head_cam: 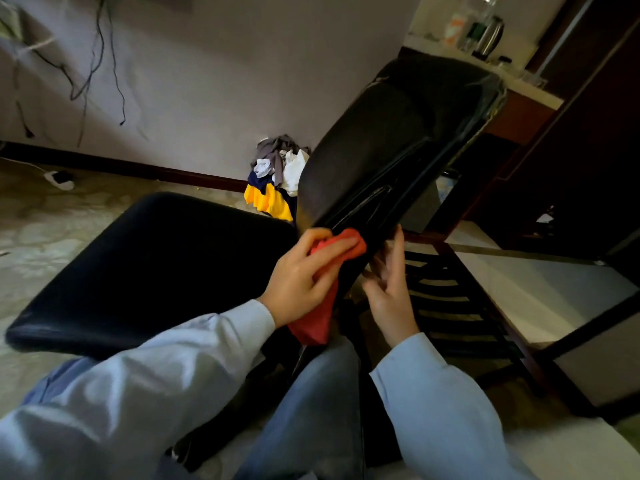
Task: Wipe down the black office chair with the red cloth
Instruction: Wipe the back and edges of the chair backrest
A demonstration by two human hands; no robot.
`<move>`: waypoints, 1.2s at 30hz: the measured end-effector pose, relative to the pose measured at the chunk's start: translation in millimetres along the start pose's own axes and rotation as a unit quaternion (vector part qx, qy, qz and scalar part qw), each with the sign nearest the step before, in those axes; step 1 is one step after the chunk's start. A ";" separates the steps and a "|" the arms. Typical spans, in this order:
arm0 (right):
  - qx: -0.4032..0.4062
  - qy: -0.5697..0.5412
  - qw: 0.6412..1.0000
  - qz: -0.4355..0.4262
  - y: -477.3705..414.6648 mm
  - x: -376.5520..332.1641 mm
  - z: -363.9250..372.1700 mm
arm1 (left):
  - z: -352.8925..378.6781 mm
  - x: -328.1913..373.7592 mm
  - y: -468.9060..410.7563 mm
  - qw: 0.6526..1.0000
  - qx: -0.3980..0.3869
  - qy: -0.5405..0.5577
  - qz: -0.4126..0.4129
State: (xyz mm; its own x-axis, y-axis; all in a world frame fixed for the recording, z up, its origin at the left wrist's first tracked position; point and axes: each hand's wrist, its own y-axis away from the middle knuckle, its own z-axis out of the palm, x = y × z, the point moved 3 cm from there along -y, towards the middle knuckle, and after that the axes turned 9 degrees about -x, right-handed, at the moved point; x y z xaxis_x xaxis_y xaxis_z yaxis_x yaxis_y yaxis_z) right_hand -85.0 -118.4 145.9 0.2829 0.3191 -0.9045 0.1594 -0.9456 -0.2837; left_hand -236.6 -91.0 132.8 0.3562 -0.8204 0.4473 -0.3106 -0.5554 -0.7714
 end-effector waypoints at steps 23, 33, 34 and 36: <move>-0.024 -0.001 0.996 0.085 17.7 37.2 13.7 | 40.8 -40.9 80.9 0.975 -0.174 -0.132 0.041; -0.020 -0.031 0.992 0.117 22.7 56.8 20.1 | 14.8 -28.4 65.6 0.998 0.001 -0.040 -0.046; -0.025 -0.038 0.993 0.112 22.7 58.2 20.7 | 13.1 -24.0 57.8 0.998 0.009 -0.043 -0.032; -0.034 -0.039 0.992 0.113 23.4 60.8 21.9 | 11.5 -15.6 43.1 0.998 0.009 -0.067 0.008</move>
State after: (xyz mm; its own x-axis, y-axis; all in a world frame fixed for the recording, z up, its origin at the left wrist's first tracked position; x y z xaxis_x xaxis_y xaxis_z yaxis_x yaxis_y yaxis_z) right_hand -84.9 -122.6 77.3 0.2459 0.0902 -0.9651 0.1648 -0.9851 -0.0500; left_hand -245.4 -100.5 87.4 0.4673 -0.8024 0.3713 -0.3022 -0.5396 -0.7858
